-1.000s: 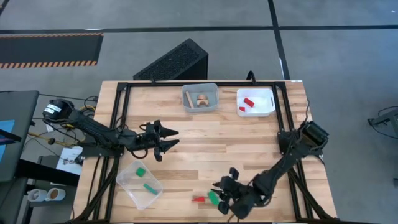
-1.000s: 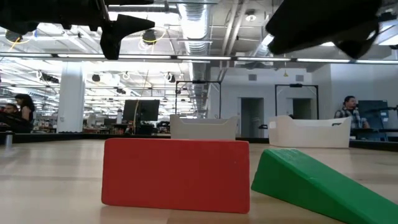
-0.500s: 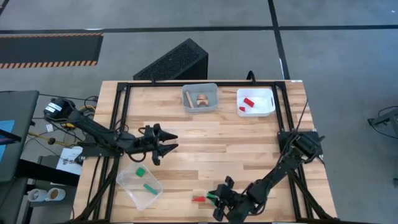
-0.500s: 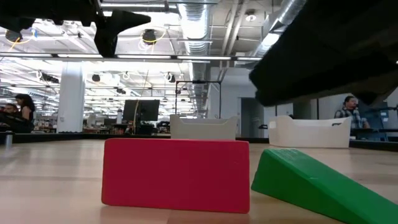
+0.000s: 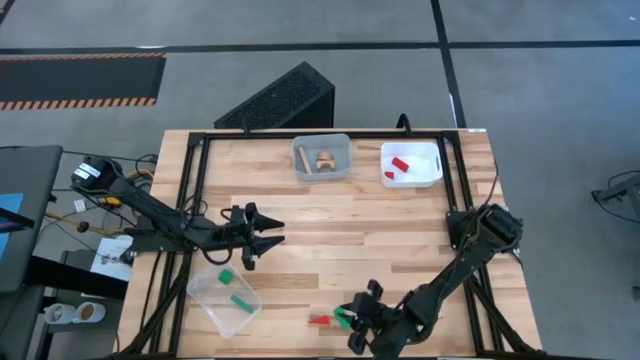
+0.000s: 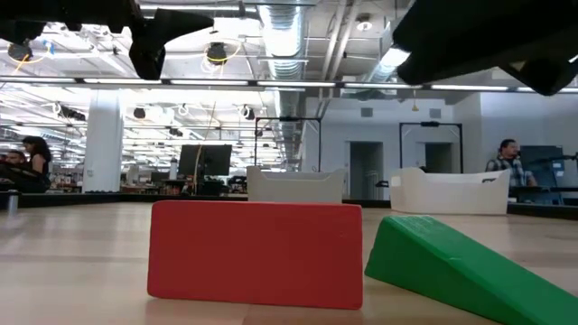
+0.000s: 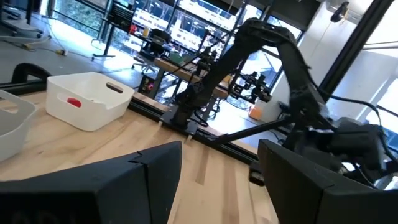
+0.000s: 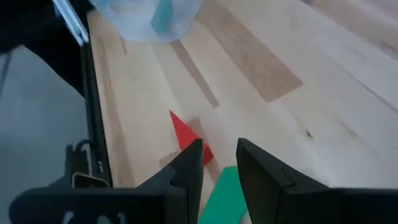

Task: Sort & place blocks by color
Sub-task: Put the green block into the transparent bin

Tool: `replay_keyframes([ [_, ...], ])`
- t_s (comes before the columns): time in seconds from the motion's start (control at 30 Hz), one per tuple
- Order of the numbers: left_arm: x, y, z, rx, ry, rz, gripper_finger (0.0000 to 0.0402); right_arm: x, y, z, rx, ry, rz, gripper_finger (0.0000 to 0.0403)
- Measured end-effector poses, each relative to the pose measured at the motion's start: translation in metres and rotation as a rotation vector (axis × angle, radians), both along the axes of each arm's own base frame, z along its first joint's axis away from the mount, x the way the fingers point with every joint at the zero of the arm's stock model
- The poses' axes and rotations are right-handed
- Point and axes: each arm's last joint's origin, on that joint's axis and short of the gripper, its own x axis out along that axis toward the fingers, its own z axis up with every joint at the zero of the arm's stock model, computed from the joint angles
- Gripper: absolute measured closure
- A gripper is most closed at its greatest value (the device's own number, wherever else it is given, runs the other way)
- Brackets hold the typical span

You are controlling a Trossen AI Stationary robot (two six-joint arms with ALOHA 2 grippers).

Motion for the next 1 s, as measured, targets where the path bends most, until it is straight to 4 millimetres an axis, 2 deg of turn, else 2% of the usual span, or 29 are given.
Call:
replay_keyframes([
  [0.13, 0.000, 0.000, 0.000, 0.000, 0.000, 0.005, 0.0201, 0.010, 0.017, 0.000, -0.051, 0.086, 0.041, 0.0286],
  [0.27, 0.000, 0.001, 0.000, 0.000, 0.004, 0.025, 0.0201, 0.017, 0.030, 0.016, -0.152, 0.177, 0.025, 0.0295],
  [0.4, 0.000, 0.001, -0.001, 0.001, 0.008, 0.028, 0.0201, 0.020, 0.036, 0.032, -0.178, 0.188, 0.001, 0.0300],
  [0.57, 0.000, 0.001, -0.001, 0.001, 0.006, 0.028, 0.0201, 0.024, 0.037, 0.029, -0.149, 0.193, 0.013, 0.0292],
  [0.73, 0.000, 0.001, -0.001, 0.001, 0.006, 0.028, 0.0201, 0.031, 0.032, 0.019, -0.128, 0.209, -0.036, 0.0257],
  [1.0, 0.000, 0.002, -0.001, 0.010, 0.009, 0.049, 0.0201, 0.043, 0.018, 0.008, -0.110, 0.258, -0.084, 0.0164],
])
